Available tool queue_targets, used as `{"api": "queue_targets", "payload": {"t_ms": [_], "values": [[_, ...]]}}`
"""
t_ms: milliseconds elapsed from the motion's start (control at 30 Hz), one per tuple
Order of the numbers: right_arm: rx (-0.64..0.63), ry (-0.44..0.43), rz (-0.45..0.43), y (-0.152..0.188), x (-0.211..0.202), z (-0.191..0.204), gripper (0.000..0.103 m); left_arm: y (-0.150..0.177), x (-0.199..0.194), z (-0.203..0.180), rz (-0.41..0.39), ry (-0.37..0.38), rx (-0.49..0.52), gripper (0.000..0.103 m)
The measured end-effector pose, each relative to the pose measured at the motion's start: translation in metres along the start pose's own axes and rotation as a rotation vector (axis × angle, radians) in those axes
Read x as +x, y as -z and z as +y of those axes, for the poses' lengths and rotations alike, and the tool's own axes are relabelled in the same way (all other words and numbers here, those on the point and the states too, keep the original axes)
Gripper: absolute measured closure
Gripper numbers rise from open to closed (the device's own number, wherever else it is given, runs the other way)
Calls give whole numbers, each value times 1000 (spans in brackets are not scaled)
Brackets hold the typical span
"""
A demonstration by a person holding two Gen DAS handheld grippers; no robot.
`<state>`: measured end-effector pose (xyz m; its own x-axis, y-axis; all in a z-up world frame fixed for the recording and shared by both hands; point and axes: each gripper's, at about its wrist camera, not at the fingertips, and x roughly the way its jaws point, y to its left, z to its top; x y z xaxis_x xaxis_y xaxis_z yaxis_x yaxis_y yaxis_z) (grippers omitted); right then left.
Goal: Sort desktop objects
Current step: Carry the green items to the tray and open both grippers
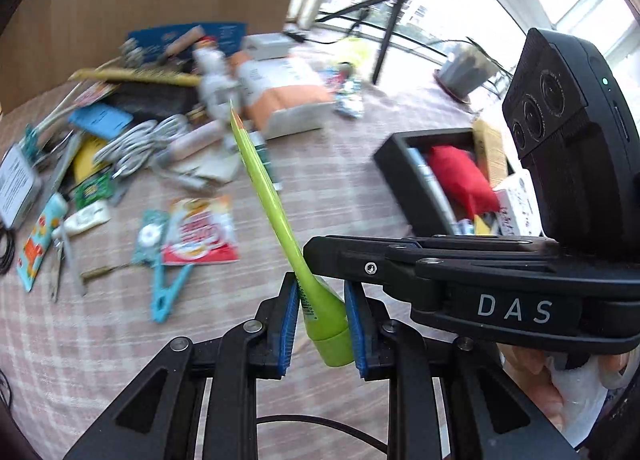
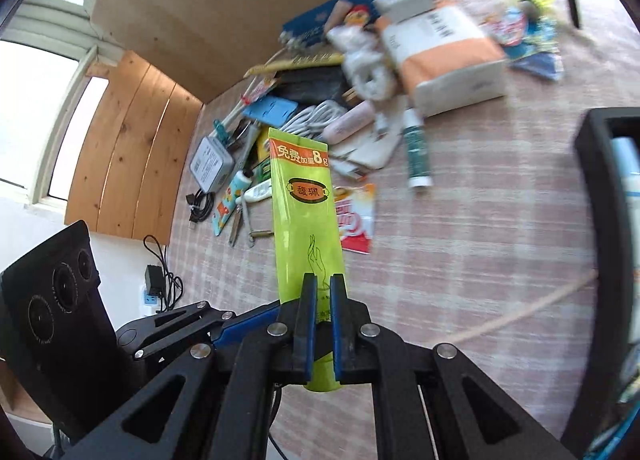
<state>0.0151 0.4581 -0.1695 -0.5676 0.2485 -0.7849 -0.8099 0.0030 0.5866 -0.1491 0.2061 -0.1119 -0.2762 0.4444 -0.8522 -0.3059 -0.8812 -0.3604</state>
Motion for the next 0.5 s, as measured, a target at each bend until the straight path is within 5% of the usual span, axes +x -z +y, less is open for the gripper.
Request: {"api": "queue_targets", "payload": {"t_ms": [500], "values": [[104, 167, -175, 41, -171, -136, 96, -22, 59, -234, 19, 88, 307, 78]]}}
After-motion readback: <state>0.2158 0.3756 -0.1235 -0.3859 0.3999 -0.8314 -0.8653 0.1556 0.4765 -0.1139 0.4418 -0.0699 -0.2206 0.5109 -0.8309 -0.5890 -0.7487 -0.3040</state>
